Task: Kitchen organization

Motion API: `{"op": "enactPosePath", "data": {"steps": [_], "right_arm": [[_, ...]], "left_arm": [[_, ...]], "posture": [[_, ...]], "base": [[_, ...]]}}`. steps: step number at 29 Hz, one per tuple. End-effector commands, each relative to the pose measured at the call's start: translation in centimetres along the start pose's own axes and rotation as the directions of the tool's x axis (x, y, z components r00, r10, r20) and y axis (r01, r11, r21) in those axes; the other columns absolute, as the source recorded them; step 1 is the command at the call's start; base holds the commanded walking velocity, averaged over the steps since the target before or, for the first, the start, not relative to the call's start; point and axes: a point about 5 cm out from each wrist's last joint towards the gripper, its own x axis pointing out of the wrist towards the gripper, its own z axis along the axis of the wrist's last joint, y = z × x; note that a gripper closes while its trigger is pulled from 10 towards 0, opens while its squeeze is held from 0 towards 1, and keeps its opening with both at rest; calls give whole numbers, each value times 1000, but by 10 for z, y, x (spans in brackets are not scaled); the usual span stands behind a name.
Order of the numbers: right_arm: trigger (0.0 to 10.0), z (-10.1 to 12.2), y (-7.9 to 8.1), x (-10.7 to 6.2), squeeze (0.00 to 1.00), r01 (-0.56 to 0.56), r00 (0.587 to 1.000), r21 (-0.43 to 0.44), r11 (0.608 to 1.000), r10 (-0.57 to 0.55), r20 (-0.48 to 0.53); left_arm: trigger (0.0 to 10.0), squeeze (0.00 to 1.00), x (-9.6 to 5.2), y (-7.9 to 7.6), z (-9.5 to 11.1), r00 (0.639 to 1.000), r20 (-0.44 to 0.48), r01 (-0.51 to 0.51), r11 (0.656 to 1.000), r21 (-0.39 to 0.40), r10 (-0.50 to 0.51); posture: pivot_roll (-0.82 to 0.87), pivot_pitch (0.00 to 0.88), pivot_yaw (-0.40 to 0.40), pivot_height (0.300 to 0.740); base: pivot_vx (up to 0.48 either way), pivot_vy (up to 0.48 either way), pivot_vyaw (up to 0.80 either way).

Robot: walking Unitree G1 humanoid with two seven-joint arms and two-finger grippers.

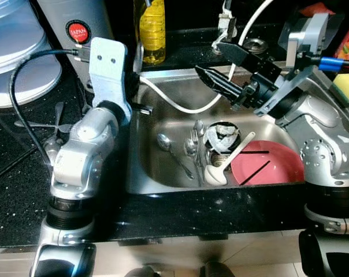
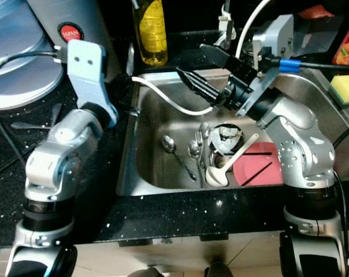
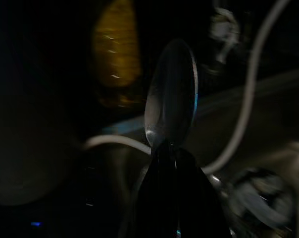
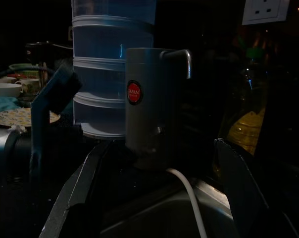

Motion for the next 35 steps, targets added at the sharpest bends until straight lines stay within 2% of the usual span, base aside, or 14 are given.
{"op": "enactPosePath", "data": {"steps": [1, 4, 8, 11, 15, 20, 27, 29, 30, 32, 35], "right_arm": [[10000, 2, 0, 0, 0, 0, 1000, -11, 1000, 0, 10], [10000, 2, 0, 1, 0, -2, 1000, -10, 1000, 2, 11], [10000, 2, 0, 1, 0, -3, 1000, -10, 1000, 3, 12], [10000, 3, 0, 1, 0, -5, 1000, -8, 1000, 5, 11], [10000, 2, 1, 2, 0, -7, 1000, -6, 1000, 7, 12], [10000, 2, 2, 2, 0, -7, 1000, -5, 1000, 7, 12], [10000, 2, 2, 2, 0, -4, 1000, -4, 1000, 4, 12], [10000, 1, 2, 1, 0, 0, 1000, -5, 1000, 0, 9], [10000, 1, 2, 1, 0, 0, 1000, -5, 1000, 0, 9], [10000, 1, 2, 1, 0, 0, 1000, -4, 1000, 0, 8], [10000, 1, 2, 1, 0, 1, 1000, -4, 1000, -1, 7]], "left_arm": [[0, 0, -3, -2, -2, 999, -16, 46, 999, 2, -46], [0, 0, -3, -11, -2, 992, -13, 125, 992, 4, -125], [0, 0, -2, -15, 2, 988, 7, 157, 988, -1, -157], [0, 0, 0, -26, 19, 963, 82, 261, 964, -51, -256], [0, 0, 2, -27, 12, 965, 52, 260, 965, -41, -258], [0, 0, 5, -30, 21, 957, 97, 278, 959, -51, -273], [0, 0, 6, -28, -2, 961, -17, 273, 958, -87, -275], [0, 0, 5, -24, -22, 966, -105, 222, 967, -122, -235], [0, 0, 5, -24, -22, 966, -105, 222, 967, -122, -235], [0, 0, 4, -19, -34, 967, -166, 170, 974, -148, -194], [0, 0, 1, -10, -50, 952, -262, 132, 984, -119, -159]], "posture": [[-41, 93, 100, 740], [-41, 93, 99, 740], [-42, 94, 96, 740], [-39, 95, 91, 740], [-39, 95, 91, 740], [-39, 97, 92, 740], [-42, 100, 99, 740], [-42, 104, 100, 740], [-42, 104, 100, 740], [-39, 105, 100, 740], [-36, 105, 99, 740]], "base": [[0, 0, 0], [0, 0, 0], [0, 0, 0], [0, 0, 0], [0, 0, 0], [0, 0, 0], [0, 0, 0], [0, 0, 0], [0, 0, 0], [0, 0, 0], [0, 0, 0]]}}
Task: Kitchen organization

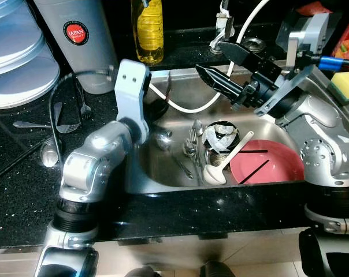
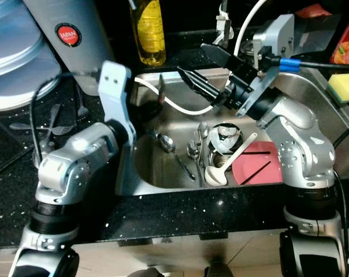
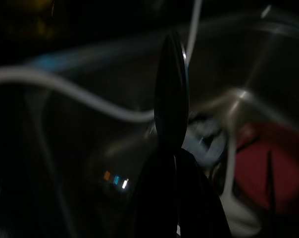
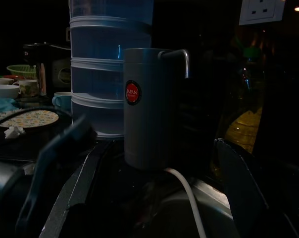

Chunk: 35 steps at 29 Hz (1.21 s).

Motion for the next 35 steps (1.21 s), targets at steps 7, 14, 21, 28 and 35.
{"op": "enactPosePath", "data": {"steps": [7, 14, 21, 28, 35], "right_arm": [[10000, 1, 3, 1, 0, -11, 1000, -2, 1000, 11, 10], [10000, 0, 2, 1, 0, -10, 1000, -3, 1000, 10, 10], [10000, 1, 2, 1, 0, -10, 1000, -5, 1000, 10, 9], [10000, 1, 2, 1, 0, -12, 1000, -6, 1000, 12, 12], [10000, 1, 2, -1, 0, 0, 1000, -5, 1000, 0, 13]], "left_arm": [[0, 0, -4, 20, -16, 987, -159, 6, 1000, 19, -3], [10000, 1000, 2, 10, -1, 990, -78, 129, 987, 97, -122], [10000, 1000, -1, 1, 27, 973, 108, 195, 978, 77, -203], [10000, 0, -16, 21, 49, 975, 216, 42, 996, 74, -58], [10000, 0, -43, 54, 30, 952, 103, -299, 945, 132, 287]], "posture": [[-33, 103, 99, 740], [-41, 102, 97, 740], [-44, 100, 95, 740], [-39, 97, 94, 740], [-27, 98, 101, 740]], "base": [[0, 0, 0], [0, 0, 0], [0, 0, 0], [0, 0, 0], [0, 0, 0]]}}
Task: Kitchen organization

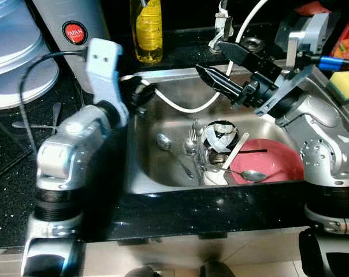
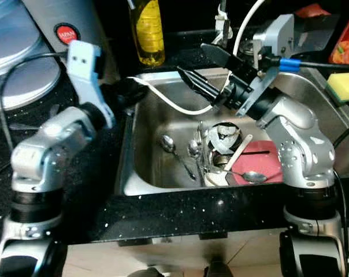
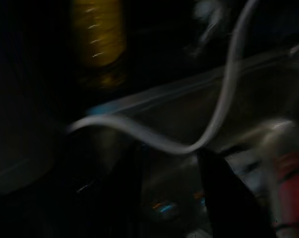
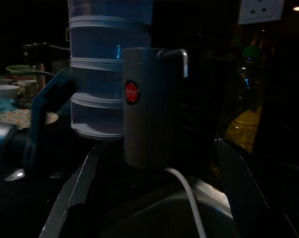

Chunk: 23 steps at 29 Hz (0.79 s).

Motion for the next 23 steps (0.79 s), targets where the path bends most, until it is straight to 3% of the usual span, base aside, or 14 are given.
{"op": "enactPosePath", "data": {"steps": [1, 4, 5, 7, 10, 13, 14, 16, 17, 23], "right_arm": [[10000, 1, 2, -1, 0, -1, 1000, -8, 1000, 1, 12], [10000, -1, 2, -1, 0, 2, 1000, -2, 1000, -2, 9], [10000, -1, 2, -1, 0, 2, 1000, -2, 1000, -2, 9], [10000, -2, 2, -1, 0, 0, 1000, 2, 1000, 0, 10], [10000, -3, 3, 2, 0, -7, 1000, 7, 1000, 7, 15], [10000, -3, 3, 2, 0, -8, 1000, 5, 1000, 8, 14], [10000, -2, 2, 1, 0, -6, 1000, 1, 1000, 6, 12], [10000, -2, 2, 1, 0, -4, 1000, -1, 1000, 4, 11], [10000, -2, 1, 0, 0, 4, 1000, -4, 1000, -4, 9], [10000, -6, -2, -3, 0, 38, 999, 20, 999, -38, 10]], "left_arm": [[10000, 0, -7, 13, -6, 992, -47, -112, 992, 50, 115], [10000, 0, -21, 36, -13, 926, -50, -367, 923, 113, 374], [10000, 0, -21, 36, -13, 926, -50, -367, 923, 113, 374], [10000, 0, -26, 44, -14, 890, -37, -445, 883, 148, 455], [10000, 0, -35, 54, -15, 840, -68, -527, 839, 133, 538], [10000, 0, -40, 57, -14, 828, -76, -545, 829, 124, 556], [10000, 302, -42, 59, -12, 820, -66, -559, 820, 121, 569], [10000, 302, -44, 61, -11, 813, -59, -570, 813, 118, 579], [10000, 1000, -45, 63, -9, 814, -50, -571, 813, 115, 579], [10000, 1000, -47, 70, -6, 800, -49, -590, 799, 117, 598]], "posture": [[-27, 98, 101, 740], [-16, 96, 97, 740], [-16, 96, 97, 740], [-16, 96, 97, 740], [-10, 90, 95, 740], [-12, 92, 96, 740], [-13, 93, 98, 740], [-13, 93, 98, 740], [-15, 94, 100, 740], [-15, 96, 103, 740]], "base": [[0, 0, 0], [0, 0, 0], [0, 0, 0], [0, 0, 0], [0, 0, 0], [0, 0, 0], [0, 0, 0], [0, 0, 0], [0, 0, 0], [0, 0, 0]]}}
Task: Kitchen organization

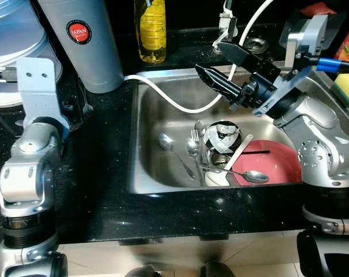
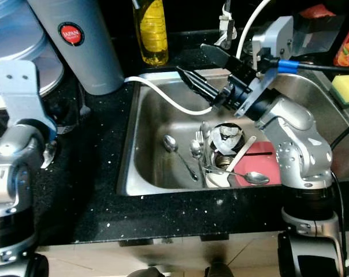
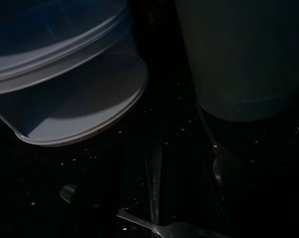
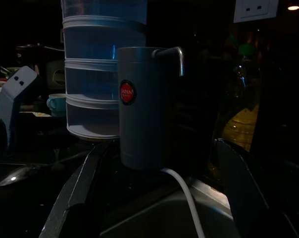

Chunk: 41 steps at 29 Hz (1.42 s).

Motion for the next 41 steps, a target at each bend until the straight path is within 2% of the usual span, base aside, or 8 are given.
{"op": "enactPosePath", "data": {"steps": [1, 7, 8, 13, 18, 31, 40, 41], "right_arm": [[10000, -3, 0, -3, 0, 7, 1000, 15, 1000, -7, 6], [10000, -12, 15, -6, 0, -158, 985, 42, 986, 161, -56], [10000, -16, 19, -7, 0, -194, 976, 26, 981, 196, -93], [10000, -30, 29, -9, 0, -266, 948, 20, 964, 265, -176], [10000, -59, 25, -9, 0, -286, 900, -120, 951, 223, -375], [10000, -54, 26, -2, 0, -250, 936, -92, 964, 216, -278], [10000, -52, 27, -1, 0, -236, 944, -91, 968, 206, -256], [10000, -52, 27, -1, 0, -234, 945, -91, 968, 205, -254]], "left_arm": [[10000, 1000, 0, 7, 2, 1000, -2, -28, 1000, 14, 28], [10000, 1000, -3, 27, -20, 960, -155, -251, 961, -119, 231], [10000, 0, -4, 30, -24, 949, -186, -285, 947, -148, 256], [10000, 0, -8, 36, -28, 923, -219, -360, 911, -201, 316], [10000, 0, -8, 36, -38, 896, -314, -404, 870, -281, 314], [10000, 0, 6, 3, -44, 943, -331, -114, 958, -262, 21], [10000, 0, 13, -6, -57, 915, -400, -90, 945, -315, -46], [7176, 0, 12, -5, -62, 907, -419, -99, 944, -314, -45]], "posture": [[-15, 96, 103, 740], [-7, 99, 101, 740], [-8, 99, 99, 740], [-4, 98, 94, 740], [-4, 95, 96, 740], [-5, 95, 94, 740], [-11, 95, 99, 740], [-12, 96, 99, 740]], "base": [[0, 0, 0], [0, 0, 0], [0, 0, 0], [0, 0, 0], [0, 0, 0], [0, 0, 0], [0, 0, 0], [0, 0, 0]]}}
